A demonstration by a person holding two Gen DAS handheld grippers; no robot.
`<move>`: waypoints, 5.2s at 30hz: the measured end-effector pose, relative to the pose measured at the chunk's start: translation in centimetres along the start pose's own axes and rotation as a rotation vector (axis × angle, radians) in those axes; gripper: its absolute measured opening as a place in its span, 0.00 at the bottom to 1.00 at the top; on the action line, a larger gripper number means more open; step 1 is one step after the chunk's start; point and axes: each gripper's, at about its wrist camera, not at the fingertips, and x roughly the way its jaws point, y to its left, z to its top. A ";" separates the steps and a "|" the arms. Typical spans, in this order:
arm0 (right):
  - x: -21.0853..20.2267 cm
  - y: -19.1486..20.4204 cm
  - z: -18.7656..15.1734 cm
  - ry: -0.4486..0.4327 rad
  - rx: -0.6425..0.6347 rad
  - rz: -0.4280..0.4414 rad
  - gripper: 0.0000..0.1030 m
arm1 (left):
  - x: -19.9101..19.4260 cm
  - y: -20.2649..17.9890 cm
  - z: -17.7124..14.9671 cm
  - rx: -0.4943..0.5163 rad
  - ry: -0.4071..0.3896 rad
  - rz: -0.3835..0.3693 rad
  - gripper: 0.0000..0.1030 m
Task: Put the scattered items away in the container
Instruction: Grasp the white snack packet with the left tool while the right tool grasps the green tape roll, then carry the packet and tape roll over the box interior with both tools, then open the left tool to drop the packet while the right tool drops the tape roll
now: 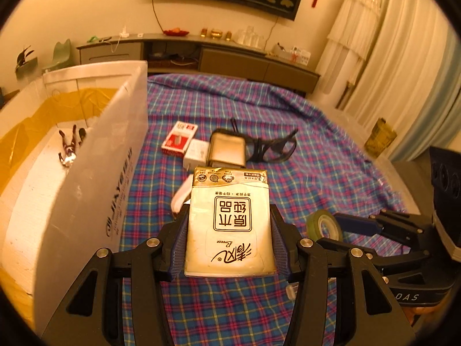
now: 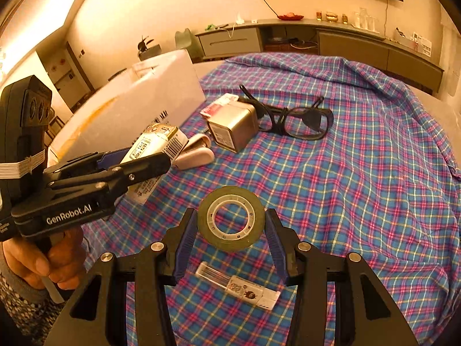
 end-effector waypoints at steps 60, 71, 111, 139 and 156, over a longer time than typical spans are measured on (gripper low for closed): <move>-2.7 19.6 10.4 -0.129 -0.267 0.087 0.48 | -10.3 16.0 3.6 -0.389 -0.178 0.018 0.52; -0.3 20.5 12.1 -0.088 -0.290 0.095 0.48 | -8.8 17.8 4.0 -0.430 -0.137 0.074 0.52; 10.6 19.5 19.2 0.111 -0.284 0.071 0.48 | -7.4 20.5 3.1 -0.451 -0.044 0.238 0.52; 15.9 17.1 21.1 0.196 -0.268 -0.050 0.49 | -6.9 21.2 2.5 -0.484 0.015 0.284 0.54; 11.0 17.3 18.9 0.162 -0.243 0.068 0.49 | -9.6 19.3 3.3 -0.442 0.000 0.299 0.54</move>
